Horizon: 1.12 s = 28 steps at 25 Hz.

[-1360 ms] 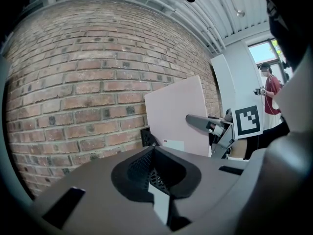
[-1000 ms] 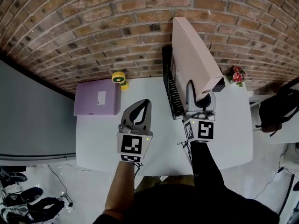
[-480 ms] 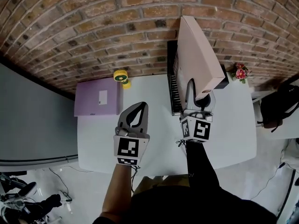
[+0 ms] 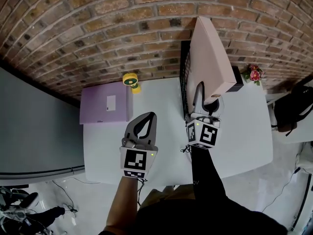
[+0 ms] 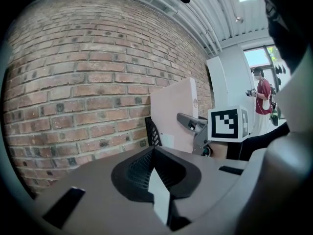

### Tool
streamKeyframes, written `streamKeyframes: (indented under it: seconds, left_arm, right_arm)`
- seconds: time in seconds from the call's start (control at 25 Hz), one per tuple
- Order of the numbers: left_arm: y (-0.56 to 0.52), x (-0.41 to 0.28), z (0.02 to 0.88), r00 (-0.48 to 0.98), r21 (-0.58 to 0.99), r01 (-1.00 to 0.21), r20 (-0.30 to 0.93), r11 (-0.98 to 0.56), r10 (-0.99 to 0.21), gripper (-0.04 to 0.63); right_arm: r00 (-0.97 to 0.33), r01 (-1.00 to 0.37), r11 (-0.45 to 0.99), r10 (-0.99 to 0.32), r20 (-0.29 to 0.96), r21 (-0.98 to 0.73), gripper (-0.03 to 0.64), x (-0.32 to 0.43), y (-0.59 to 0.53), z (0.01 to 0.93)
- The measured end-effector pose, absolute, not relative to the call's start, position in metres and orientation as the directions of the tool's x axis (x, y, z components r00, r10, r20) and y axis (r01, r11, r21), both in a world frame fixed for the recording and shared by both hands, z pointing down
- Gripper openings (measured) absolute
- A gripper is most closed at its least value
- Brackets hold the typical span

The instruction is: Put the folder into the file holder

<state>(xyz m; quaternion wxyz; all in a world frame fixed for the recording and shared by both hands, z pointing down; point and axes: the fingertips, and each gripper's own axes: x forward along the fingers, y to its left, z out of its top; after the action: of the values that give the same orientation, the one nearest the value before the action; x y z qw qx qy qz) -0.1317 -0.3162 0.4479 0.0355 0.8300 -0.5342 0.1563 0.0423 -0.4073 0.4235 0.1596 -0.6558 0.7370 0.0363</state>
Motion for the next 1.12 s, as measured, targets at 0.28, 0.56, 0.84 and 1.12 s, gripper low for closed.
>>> streamKeyframes:
  seconds: [0.28,0.56,0.84,1.12]
  left_arm:
    - [-0.306,-0.15,0.449,0.37,-0.102,-0.904,0.297,-0.415,-0.88,0.008]
    - [-0.298,-0.152,0.452,0.382,-0.087,-0.903,0.287,-0.421,-0.878,0.009]
    - [-0.287,-0.141,0.455,0.402,-0.076,-0.895,0.291,-0.44,-0.868,0.008]
    - [-0.28,-0.145,0.464,0.39,-0.07,-0.901,0.301,-0.428,-0.87,0.008]
  right_arm:
    - [-0.106,-0.988,0.133,-0.955,-0.278,-0.082,0.149,0.04,-0.404,0.427]
    - [-0.15,-0.984,0.17,-0.943,-0.296,-0.045,0.149,0.042,-0.4,0.428]
    - [-0.136,-0.984,0.165,-0.938,-0.319,-0.064,0.149,0.059,-0.406,0.427]
    - [-0.18,-0.98,0.197,-0.948,-0.263,-0.04,0.149,0.061,-0.404,0.455]
